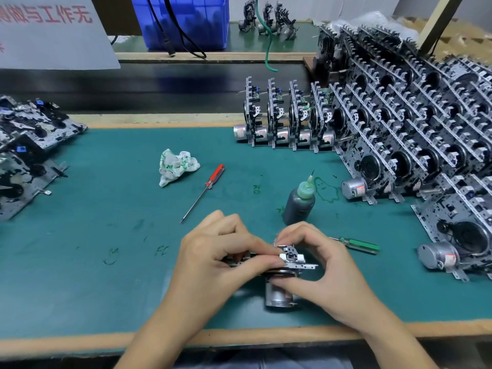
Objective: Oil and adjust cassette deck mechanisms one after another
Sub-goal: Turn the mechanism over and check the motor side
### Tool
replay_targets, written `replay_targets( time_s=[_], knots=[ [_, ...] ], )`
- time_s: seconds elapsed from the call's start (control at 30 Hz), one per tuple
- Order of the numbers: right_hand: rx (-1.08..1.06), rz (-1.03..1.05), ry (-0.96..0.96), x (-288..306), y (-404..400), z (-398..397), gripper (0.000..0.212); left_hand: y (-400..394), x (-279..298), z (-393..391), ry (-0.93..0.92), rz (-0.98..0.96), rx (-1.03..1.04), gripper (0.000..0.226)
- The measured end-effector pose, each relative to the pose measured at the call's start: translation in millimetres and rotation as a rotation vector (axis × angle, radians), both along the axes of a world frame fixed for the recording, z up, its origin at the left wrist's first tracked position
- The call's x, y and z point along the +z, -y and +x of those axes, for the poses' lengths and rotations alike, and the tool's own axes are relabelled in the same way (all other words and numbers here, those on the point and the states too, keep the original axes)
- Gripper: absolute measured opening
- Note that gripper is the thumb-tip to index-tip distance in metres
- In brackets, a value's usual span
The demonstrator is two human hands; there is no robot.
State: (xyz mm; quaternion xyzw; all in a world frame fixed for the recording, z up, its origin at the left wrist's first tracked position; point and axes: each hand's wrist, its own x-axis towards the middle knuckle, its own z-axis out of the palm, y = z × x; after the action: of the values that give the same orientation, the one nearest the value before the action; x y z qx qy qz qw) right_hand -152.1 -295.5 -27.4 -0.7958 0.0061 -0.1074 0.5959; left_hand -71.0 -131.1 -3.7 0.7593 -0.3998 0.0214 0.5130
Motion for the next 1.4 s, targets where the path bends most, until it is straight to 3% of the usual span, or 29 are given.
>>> replay_targets(
  time_s=[0.43, 0.6, 0.77, 0.97, 1.23, 1.3, 1.4],
  knots=[
    [0.045, -0.146, -0.066, 5.3, 7.3, -4.4, 0.037, 1.4, -3.8, -1.4, 0.062, -0.044, 0.036, 0.014],
    [-0.161, -0.515, 0.016, -8.2, 22.1, -21.2, 0.035, 1.4, -3.1, -1.5, 0.038, -0.046, 0.032, 0.008],
    [-0.216, -0.893, 0.123, -21.9, 24.1, -25.8, 0.034, 1.1, -2.3, -1.2, 0.038, -0.043, 0.019, 0.008],
    [-0.221, -0.847, 0.209, -23.3, 25.4, -26.4, 0.025, 1.4, -3.0, -0.8, 0.031, -0.040, 0.031, 0.015],
    [-0.208, -0.849, 0.173, -21.3, 25.7, -27.2, 0.027, 1.7, -3.2, -0.6, 0.041, -0.034, 0.038, 0.017],
    [-0.175, -0.737, 0.109, -17.8, 23.3, -26.7, 0.034, 1.6, -3.4, -0.8, 0.037, -0.042, 0.037, 0.011],
    [-0.085, -0.376, -0.010, -11.0, 16.5, -24.6, 0.060, 1.5, -2.4, -1.3, 0.037, -0.040, 0.026, 0.007]
  ],
)
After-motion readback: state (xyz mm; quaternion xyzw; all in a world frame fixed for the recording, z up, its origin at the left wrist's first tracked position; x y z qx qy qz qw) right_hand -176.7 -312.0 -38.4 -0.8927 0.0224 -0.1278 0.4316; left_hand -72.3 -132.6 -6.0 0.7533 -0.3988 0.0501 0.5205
